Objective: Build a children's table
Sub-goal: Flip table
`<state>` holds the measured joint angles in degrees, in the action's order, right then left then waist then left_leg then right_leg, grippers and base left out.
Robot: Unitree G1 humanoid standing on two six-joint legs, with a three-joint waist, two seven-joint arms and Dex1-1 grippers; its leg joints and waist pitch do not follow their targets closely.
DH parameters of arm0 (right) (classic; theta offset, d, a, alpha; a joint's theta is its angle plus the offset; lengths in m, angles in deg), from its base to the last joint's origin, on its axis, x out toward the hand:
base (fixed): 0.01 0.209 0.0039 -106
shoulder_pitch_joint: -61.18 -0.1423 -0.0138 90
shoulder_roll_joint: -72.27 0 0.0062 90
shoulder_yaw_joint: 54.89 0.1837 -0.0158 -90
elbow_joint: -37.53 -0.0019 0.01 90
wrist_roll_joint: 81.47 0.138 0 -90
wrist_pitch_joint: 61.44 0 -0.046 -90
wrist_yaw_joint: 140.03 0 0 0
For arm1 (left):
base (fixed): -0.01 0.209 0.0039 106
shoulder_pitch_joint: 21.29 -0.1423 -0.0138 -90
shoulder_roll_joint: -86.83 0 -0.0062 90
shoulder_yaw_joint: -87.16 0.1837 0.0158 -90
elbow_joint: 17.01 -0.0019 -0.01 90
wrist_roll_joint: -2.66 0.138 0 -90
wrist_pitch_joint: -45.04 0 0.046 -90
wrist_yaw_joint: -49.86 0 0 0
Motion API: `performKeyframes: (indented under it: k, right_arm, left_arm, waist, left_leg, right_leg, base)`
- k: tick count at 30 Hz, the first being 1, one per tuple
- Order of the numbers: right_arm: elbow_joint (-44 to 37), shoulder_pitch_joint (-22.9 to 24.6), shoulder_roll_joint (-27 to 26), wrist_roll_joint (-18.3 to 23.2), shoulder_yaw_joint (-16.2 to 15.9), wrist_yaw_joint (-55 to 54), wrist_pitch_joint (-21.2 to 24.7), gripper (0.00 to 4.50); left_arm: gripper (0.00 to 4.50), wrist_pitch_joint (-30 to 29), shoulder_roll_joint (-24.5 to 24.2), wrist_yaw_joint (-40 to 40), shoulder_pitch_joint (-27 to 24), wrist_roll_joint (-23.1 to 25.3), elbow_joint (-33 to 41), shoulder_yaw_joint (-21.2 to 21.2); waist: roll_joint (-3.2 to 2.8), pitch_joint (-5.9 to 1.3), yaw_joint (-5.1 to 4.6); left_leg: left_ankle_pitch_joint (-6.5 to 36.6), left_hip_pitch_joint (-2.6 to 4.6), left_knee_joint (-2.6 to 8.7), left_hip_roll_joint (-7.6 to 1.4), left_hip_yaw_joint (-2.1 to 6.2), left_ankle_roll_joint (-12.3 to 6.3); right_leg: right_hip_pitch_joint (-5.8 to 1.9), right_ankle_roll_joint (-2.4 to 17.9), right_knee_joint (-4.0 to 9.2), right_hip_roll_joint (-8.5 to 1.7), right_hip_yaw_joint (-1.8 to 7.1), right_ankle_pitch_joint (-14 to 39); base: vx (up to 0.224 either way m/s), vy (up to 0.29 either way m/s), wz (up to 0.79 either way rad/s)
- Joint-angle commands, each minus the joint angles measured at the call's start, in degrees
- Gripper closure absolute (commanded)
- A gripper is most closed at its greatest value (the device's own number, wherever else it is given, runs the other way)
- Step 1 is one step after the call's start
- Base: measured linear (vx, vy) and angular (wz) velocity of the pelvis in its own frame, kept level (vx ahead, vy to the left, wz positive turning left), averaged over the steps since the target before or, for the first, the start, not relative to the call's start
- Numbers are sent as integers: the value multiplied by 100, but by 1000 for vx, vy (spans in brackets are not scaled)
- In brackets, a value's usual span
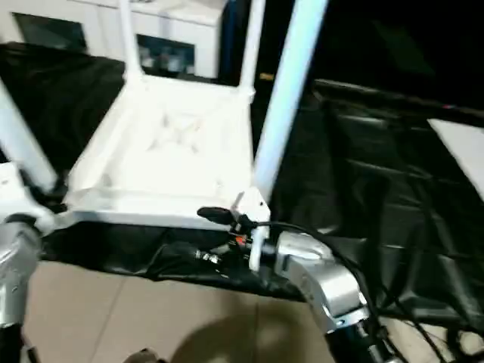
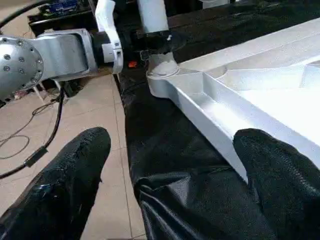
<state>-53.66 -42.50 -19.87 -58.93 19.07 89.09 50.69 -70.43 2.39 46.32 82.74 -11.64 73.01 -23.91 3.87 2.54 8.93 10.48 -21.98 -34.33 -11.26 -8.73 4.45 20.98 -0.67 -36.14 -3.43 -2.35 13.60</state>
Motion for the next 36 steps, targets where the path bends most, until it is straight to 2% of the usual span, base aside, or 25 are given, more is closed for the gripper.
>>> performKeyframes:
  k: [1, 5, 9, 11, 17, 18, 19, 20, 21, 22, 24, 27, 28, 31, 33, 36]
  right_arm:
    - [-226, 104, 91, 31, 78, -35, 106, 0]
    - [-365, 184, 184, 19, 131, -83, 266, 0]
    - [-504, 316, 305, 28, 196, -206, 434, 0]
    - [-458, 346, 287, -24, 233, -382, 512, 0]
    - [163, 45, -349, -152, 795, -1706, 805, 0]
    - [337, -76, -555, -16, 1011, -2043, 1028, 0]
    - [451, -174, -724, 162, 1194, -2246, 1129, 0]
    - [522, -245, -858, 339, 1342, -2358, 1166, 0]
    - [567, -290, -936, 441, 1437, -2434, 1201, 0]
    - [567, -290, -936, 441, 1437, -2434, 1201, 0]
    - [826, -462, -1115, 627, 1668, -2555, 1176, 0]
    - [1160, -688, -1251, 831, 1859, -2481, 1087, 0]
    - [1456, -912, -1331, 1034, 2019, -2255, 1042, 0]
    - [1809, -1198, -1437, 1207, 2289, -2203, 1046, 0]
    - [2145, -1446, -1481, 1305, 2449, -2210, 980, 0]
    - [2587, -1703, -1542, 1271, 2573, -2282, 787, 0]
  left_arm:
    - [222, -213, 564, 184, 337, -1066, 211, -76]
    - [222, -344, 864, 341, 406, -1218, 264, -79]
    - [225, -497, 1361, 693, 608, -1454, 267, -381]
    - [225, -511, 1418, 693, 652, -1424, 261, -365]
    - [226, -607, 1534, 772, 666, -1476, 326, -131]
    - [226, -605, 1543, 752, 680, -1450, 320, -80]
    - [226, -584, 1569, 758, 697, -1398, 323, -76]
    - [226, -554, 1595, 771, 707, -1362, 330, -87]
    - [226, -563, 1614, 786, 707, -1365, 344, -98]
    - [226, -563, 1614, 786, 707, -1365, 344, -98]
    - [226, -609, 1612, 784, 687, -1367, 376, -78]
    - [226, -632, 1581, 770, 659, -1330, 403, -23]
    - [226, -639, 1562, 778, 643, -1315, 410, 2]
    - [226, -665, 1543, 773, 629, -1316, 411, 19]
    - [226, -713, 1517, 741, 612, -1302, 418, 37]
    - [226, -819, 1488, 700, 581, -1313, 451, 81]
  waist:
    - [-79, -306, -15]
    - [-67, -286, 42]
    - [-47, -291, 21]
    - [-55, -289, 7]
    - [-42, -295, -126]
    - [-56, -307, -128]
    - [-52, -301, -136]
    - [-76, -305, -139]
    - [-72, -315, -124]
    - [-79, -315, -125]
    - [-68, -319, -128]
    - [-84, -318, -127]
    - [-97, -321, -123]
    - [-90, -321, -131]
    - [-110, -340, -114]
    - [-110, -349, -114]
  left_leg:
    - [877, 161, 464, -218, 24, 175]
    - [967, 130, 471, -198, 16, 173]
    - [962, 132, 463, -202, 15, 186]
    - [908, 119, 466, -192, 20, 177]
    - [784, 115, 471, -177, 19, 227]
    - [783, 141, 459, -177, 11, 251]
    - [790, 134, 467, -180, 14, 256]
    - [809, 145, 471, -187, 14, 278]
    - [780, 152, 465, -196, 16, 294]
    - [708, 138, 466, -195, 17, 298]
    - [658, 128, 468, -186, 14, 301]
    - [706, 134, 463, -180, 1, 314]
    - [713, 134, 460, -185, 1, 323]
    - [721, 133, 466, -191, 0, 322]
    - [552, 137, 456, -192, 5, 334]
    - [466, 125, 451, -181, -2, 372]
  right_leg:
    - [-155, 952, 372, -424, 231, -279]
    - [-156, 902, 407, -436, 234, 19]
    - [-165, 797, 434, -426, 236, 41]
    - [-169, 755, 438, -422, 234, 42]
    - [-153, 754, 418, -394, 222, 40]
    - [-134, 761, 416, -390, 222, 51]
    - [-141, 754, 418, -391, 224, 46]
    - [-131, 757, 407, -393, 226, -8]
    - [-142, 722, 401, -390, 218, -128]
    - [-156, 695, 385, -389, 218, -308]
    - [-167, 675, 368, -395, 214, -439]
    - [-165, 672, 375, -397, 214, -420]
    - [-167, 648, 379, -397, 215, -448]
    - [-166, 686, 371, -403, 215, -442]
    - [-177, 711, 345, -399, 203, -653]
    - [-189, 754, 321, -397, 195, -837]
  base:
    - [0, 0, 0]
    - [0, 0, 0]
    - [0, 0, 0]
    - [0, 0, 0]
    - [0, 0, 0]
    - [0, 0, 0]
    - [0, 0, 0]
    - [0, 0, 0]
    - [0, 0, 0]
    - [0, 0, 0]
    - [0, 0, 0]
    - [0, 0, 0]
    - [0, 0, 0]
    - [0, 0, 0]
    - [0, 0, 0]
    - [0, 0, 0]
